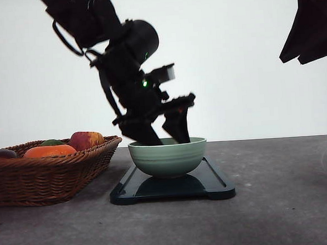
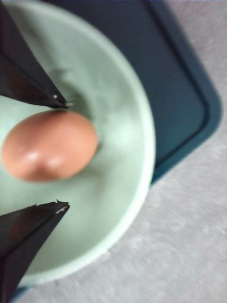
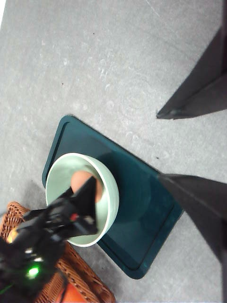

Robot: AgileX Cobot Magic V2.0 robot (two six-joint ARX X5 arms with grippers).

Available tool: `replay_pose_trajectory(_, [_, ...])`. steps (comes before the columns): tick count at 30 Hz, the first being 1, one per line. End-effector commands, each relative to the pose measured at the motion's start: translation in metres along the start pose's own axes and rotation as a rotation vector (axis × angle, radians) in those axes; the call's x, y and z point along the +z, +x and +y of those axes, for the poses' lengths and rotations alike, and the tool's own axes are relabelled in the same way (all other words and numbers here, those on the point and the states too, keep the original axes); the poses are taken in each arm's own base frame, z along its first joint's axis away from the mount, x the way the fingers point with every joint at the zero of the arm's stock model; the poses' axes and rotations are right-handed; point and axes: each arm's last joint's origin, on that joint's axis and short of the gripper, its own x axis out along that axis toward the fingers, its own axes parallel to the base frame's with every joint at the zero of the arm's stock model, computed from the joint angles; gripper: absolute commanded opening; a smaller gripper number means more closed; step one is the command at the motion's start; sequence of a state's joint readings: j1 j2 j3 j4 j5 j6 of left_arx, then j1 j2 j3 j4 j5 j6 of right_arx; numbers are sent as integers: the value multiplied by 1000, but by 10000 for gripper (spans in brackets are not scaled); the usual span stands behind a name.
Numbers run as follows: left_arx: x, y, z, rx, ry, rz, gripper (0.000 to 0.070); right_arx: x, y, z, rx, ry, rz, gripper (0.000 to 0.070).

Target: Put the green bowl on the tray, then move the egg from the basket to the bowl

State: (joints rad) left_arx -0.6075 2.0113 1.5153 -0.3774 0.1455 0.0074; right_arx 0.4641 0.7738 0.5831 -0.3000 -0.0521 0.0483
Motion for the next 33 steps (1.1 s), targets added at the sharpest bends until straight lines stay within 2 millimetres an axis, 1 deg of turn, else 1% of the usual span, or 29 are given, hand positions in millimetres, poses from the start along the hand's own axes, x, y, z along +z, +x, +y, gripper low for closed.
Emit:
replay_pose_trajectory(1, [11, -1, -4, -6, 6, 3, 397, 2, 0, 1, 4, -10, -7, 226])
replay_pose_trajectory(4, [24, -16, -5, -5, -3, 49, 396, 2, 0, 1, 4, -10, -6, 226])
replay_pose_trajectory(7, [31, -31, -4, -15, -16, 97, 391, 2, 0, 1, 4, -10, -6, 226])
replay_pose_trajectory(12, [32, -57, 3, -135, -51, 109, 390, 2, 0, 1, 4, -10, -6, 226])
replay_pose_trajectory(15, [30, -73, 15, -159, -82, 103, 389, 2, 0, 1, 4, -10, -6, 226])
replay_pose_trajectory(17, [25, -85, 24, -143, -101, 88, 387, 2, 0, 1, 4, -11, -6, 226])
replay_pose_trajectory(21, [14, -110, 41, -105, -144, 46, 387, 2, 1, 1, 4, -11, -6, 226])
replay_pose_trajectory(24, [2, -131, 48, -80, -178, 5, 387, 2, 1, 1, 4, -11, -6, 226])
replay_pose_trajectory(29, [-27, -164, 48, -45, -212, -96, 387, 2, 1, 1, 4, -11, -7, 226])
replay_pose_trajectory(33, [-58, -186, 43, 0, -240, -195, 386, 2, 1, 1, 4, -11, -7, 226])
